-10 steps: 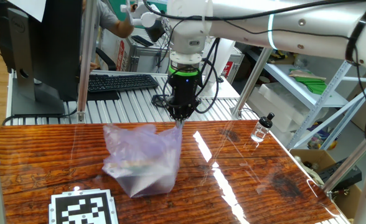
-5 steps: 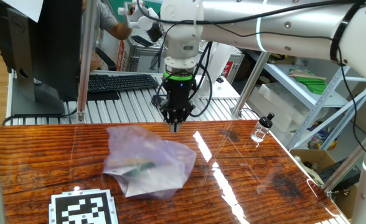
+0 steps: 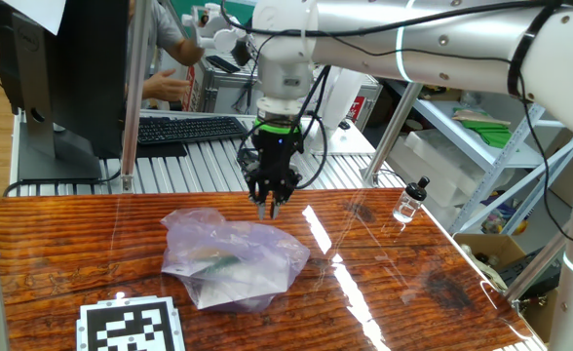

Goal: Pick up a bag of things

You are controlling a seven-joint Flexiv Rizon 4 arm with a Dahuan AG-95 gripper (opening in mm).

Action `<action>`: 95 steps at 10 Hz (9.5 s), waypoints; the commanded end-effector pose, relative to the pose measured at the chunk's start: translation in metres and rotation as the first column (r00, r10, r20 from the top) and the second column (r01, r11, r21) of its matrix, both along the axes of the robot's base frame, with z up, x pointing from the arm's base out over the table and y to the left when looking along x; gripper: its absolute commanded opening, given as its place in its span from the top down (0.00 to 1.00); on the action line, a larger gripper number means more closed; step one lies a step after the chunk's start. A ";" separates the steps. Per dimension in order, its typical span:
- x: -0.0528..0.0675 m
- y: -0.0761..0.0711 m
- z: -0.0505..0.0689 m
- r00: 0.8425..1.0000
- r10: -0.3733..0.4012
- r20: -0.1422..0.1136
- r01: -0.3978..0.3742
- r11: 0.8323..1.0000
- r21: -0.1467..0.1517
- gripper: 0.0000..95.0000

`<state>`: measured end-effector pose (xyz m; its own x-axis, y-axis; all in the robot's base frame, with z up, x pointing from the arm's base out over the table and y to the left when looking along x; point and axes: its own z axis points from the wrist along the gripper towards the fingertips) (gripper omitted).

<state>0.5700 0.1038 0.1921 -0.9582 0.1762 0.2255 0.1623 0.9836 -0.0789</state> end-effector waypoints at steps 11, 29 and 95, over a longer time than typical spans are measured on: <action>-0.005 0.014 -0.042 0.994 -0.108 0.004 0.107 0.990 0.094 0.00; -0.067 0.027 -0.081 0.986 -0.118 0.115 0.117 0.993 0.013 0.00; -0.016 -0.004 0.034 0.986 0.095 0.135 -0.096 0.995 0.000 1.00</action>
